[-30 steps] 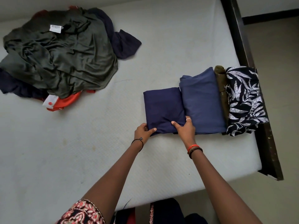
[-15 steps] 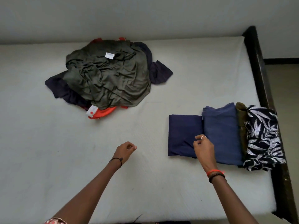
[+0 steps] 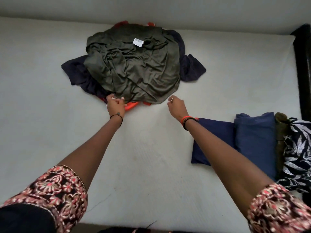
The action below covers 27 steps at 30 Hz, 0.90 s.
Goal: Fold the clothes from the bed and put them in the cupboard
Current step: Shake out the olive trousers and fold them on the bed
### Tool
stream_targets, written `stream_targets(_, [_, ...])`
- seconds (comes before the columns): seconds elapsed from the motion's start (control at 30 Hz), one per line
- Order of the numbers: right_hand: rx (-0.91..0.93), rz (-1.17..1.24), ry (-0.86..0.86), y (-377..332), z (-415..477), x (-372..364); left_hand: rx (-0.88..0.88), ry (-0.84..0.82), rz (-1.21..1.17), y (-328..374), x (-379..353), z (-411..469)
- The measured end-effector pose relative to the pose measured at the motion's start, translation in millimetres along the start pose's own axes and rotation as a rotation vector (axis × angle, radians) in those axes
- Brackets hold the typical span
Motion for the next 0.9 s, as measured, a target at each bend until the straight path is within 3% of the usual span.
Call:
stream_targets(0.33, [0.097, 0.029, 0.002, -55, 15, -16, 0.071, -0.012, 0.079, -10, 0, 47])
stream_targets(0.5, [0.05, 0.211, -0.071, -79, 8, -14, -0.038, -0.018, 0.059, 22, -2, 0])
stream_targets(0.67, [0.005, 0.314, -0.237, -108, -22, -8, -0.27, -0.212, -0.025, 81, -14, -88])
stream_targets(0.77, [0.031, 0.316, -0.201, -112, -40, 14, -0.362, -0.306, -0.059, 113, -12, -135])
stream_targets(0.83, [0.049, 0.375, -0.195, -107, -52, 29, -0.316, -0.366, -0.09, 122, -8, -155])
stream_targets(0.9, [0.087, 0.474, -0.226, -105, -82, 57, -0.143, -0.326, -0.207, 124, 4, -163])
Point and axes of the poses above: each hand's wrist, its own z-axis towards the middle knuckle, its own x-axis out of the back of the hand, y = z × x, the point moved 5 cm from there along z, towards the middle knuckle, and after that the axes turned 15 degrees about -x, right-handed, at the moved point
